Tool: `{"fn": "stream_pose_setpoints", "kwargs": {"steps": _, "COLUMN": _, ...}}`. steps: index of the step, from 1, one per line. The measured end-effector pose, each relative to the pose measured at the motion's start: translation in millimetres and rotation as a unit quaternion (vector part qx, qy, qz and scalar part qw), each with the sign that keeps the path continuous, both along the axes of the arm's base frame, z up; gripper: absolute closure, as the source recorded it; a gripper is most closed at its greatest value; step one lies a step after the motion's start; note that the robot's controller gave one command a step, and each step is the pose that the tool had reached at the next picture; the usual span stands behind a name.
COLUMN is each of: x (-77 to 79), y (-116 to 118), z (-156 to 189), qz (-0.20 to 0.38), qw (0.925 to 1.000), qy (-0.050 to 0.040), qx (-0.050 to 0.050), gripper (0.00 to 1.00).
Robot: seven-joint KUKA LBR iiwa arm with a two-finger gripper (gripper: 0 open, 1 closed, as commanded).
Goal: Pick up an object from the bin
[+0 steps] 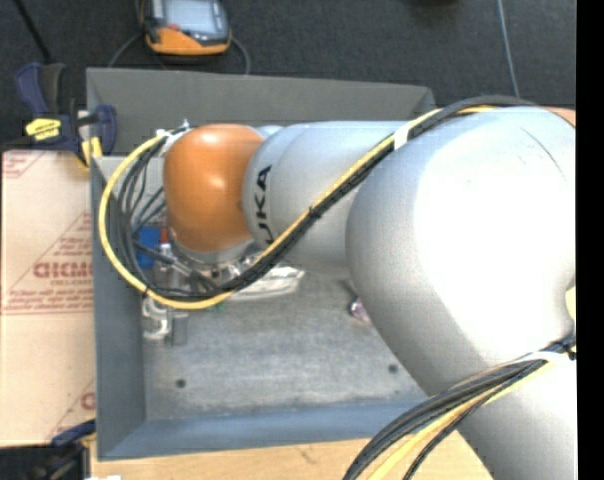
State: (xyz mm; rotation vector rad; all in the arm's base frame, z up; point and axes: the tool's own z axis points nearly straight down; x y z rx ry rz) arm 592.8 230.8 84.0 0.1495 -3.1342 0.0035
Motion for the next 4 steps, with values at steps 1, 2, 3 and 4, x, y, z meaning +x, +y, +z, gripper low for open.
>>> {"fn": "stream_pose_setpoints", "kwargs": {"steps": 1, "x": 1.9, "y": 1, "z": 5, "qz": -0.002, "qw": 1.0, "qy": -0.0033, "qx": 0.002, "gripper": 1.0}}
{"fn": "stream_pose_setpoints", "kwargs": {"steps": 2, "x": 45.3, "y": -21, "z": 152, "qz": 0.016, "qw": 0.9998, "qy": -0.0091, "qx": 0.002, "gripper": 1.0}}
{"fn": "stream_pose_setpoints", "kwargs": {"steps": 3, "x": 28.8, "y": -9, "z": 96, "qz": 0.194, "qw": 0.981, "qy": -0.0018, "qx": 0.001, "gripper": 1.0}}
{"fn": "stream_pose_setpoints", "kwargs": {"steps": 4, "x": 53.3, "y": -78, "z": 71, "qz": 0.051, "qw": 0.9987, "qy": -0.0029, "qx": 0.001, "gripper": 1.0}}
